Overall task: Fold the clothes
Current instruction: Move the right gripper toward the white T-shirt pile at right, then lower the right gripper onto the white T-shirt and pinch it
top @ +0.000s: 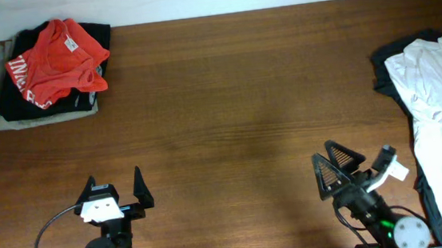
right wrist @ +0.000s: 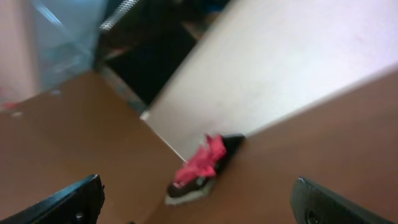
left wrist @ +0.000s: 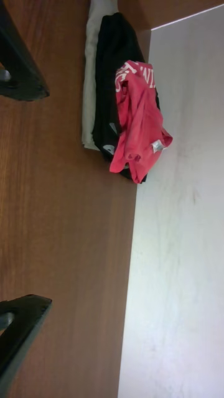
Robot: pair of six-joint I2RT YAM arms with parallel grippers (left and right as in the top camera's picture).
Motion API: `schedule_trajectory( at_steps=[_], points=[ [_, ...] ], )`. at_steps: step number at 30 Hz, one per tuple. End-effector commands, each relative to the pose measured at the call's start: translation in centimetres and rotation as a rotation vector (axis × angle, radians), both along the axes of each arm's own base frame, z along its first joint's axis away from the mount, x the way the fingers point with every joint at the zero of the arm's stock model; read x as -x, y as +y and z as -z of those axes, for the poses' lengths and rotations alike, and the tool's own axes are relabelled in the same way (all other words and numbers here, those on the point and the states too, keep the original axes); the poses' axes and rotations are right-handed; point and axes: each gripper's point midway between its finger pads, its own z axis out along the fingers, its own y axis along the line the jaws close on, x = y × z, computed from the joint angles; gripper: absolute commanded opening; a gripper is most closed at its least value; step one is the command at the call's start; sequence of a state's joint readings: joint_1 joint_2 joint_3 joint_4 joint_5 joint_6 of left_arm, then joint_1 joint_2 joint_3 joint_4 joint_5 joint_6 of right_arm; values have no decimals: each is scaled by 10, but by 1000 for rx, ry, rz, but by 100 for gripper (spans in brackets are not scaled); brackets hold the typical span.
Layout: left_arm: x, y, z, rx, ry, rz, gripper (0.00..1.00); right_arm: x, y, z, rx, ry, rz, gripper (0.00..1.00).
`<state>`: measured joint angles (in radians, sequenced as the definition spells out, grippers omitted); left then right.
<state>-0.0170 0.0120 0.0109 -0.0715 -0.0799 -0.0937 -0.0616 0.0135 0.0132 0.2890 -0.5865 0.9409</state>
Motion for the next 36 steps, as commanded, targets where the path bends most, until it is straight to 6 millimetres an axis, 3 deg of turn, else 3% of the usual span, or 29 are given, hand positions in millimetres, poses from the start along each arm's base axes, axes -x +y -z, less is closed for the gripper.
schedule_trajectory(
  at_steps=[1, 5, 10, 12, 18, 19, 22, 27, 33, 36],
  points=[
    [1, 4, 1, -20, 1, -18, 99, 6, -8, -33, -23, -86, 51, 98],
    [0, 4, 1, -21, 2, -18, 99, 11, -34, -80, 25, -215, 248, 98],
    [1, 4, 1, -20, 1, -18, 99, -3, -55, -114, 198, -185, 426, 98],
    [0, 4, 1, -21, 2, -18, 99, -21, -61, -133, 304, -149, 469, 99],
    [0, 4, 1, -20, 2, -18, 99, -93, -96, -164, 530, 138, 610, 99],
    [0, 4, 1, -20, 2, -18, 99, -115, -114, -163, 628, 273, 664, 99],
    [1, 4, 1, -21, 1, -18, 99, -142, -142, -152, 818, 498, 725, 99],
    [0, 4, 1, -20, 2, -18, 99, -167, -164, -110, 1047, 864, 640, 99],
    [1, 4, 1, -20, 1, -18, 99, -193, -193, -82, 1143, 1018, 707, 99],
    [0, 4, 1, -21, 2, -18, 99, -203, -217, -48, 1135, 1117, 691, 99]
  ],
)
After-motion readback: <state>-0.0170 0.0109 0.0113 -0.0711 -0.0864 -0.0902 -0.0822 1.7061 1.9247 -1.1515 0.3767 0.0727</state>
